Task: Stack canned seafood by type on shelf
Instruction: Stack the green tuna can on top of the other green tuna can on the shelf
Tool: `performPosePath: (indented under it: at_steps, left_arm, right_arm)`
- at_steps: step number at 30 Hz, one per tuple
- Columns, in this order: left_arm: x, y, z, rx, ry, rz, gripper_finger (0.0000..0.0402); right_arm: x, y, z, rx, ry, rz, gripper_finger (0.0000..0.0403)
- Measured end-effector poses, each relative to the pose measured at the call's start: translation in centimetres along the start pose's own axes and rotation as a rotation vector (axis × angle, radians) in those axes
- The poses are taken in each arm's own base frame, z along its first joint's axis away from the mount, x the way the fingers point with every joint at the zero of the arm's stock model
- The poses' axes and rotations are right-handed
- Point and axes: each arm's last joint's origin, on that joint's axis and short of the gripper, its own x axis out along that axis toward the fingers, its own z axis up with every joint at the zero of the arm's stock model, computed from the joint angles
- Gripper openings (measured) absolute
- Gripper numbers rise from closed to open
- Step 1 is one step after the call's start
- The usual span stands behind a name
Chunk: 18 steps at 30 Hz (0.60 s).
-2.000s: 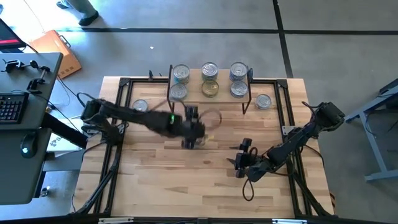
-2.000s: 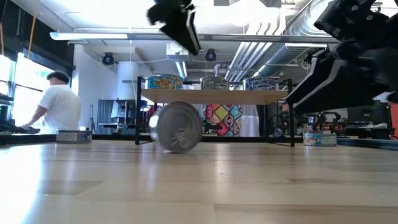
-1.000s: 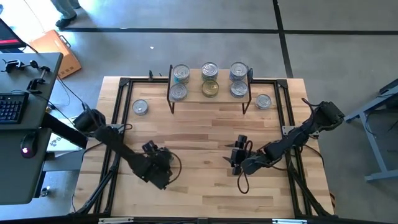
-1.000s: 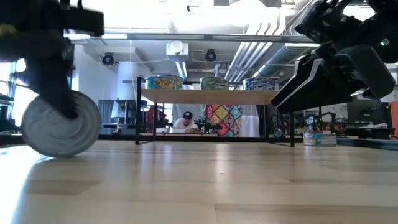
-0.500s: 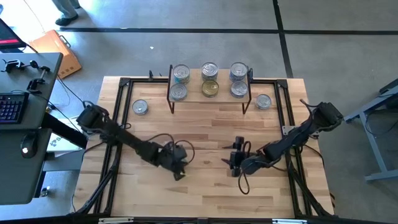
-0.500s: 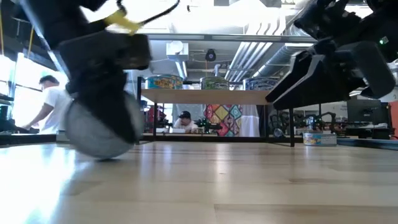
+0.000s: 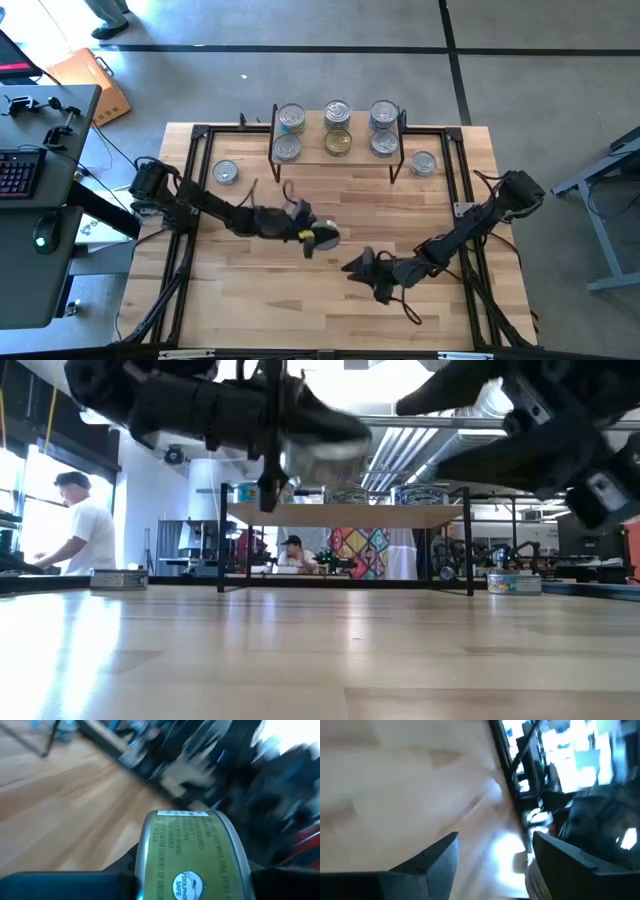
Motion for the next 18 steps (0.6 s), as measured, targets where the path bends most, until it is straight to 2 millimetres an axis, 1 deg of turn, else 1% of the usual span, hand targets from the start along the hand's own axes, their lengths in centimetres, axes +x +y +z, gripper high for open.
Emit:
performPosePath:
  at_steps: [3,6,8,14,16,18]
  left_arm:
    - [-0.4,0.7,1.2,-0.131,-0.076,-0.123,0.0101]
    - [-0.5,0.9,1.9,-0.202,-0.076,-0.191,0.0101]
    - [-0.4,0.9,2.0,-0.227,-0.061,-0.210,0.0101]
    - [-0.2,0.4,2.4,-0.240,-0.060,-0.240,0.0101]
    - [-0.2,0.3,2.3,-0.240,-0.057,-0.245,0.0101]
    - [-0.2,0.3,2.3,-0.240,-0.056,-0.247,0.0101]
  right_arm:
    - [0.1,-0.7,0.6,-0.225,0.116,-0.071,0.0243]
    - [0.3,-2.1,1.0,-0.406,0.272,-0.149,0.0243]
    - [0.6,-2.9,1.1,-0.506,0.304,-0.153,0.0243]
    - [1.6,-5.0,0.4,-0.734,0.366,-0.140,0.0243]
    - [1.9,-5.6,0.1,-0.776,0.380,-0.137,0.0243]
    - [2.1,-6.0,-0.1,-0.781,0.384,-0.139,0.0243]
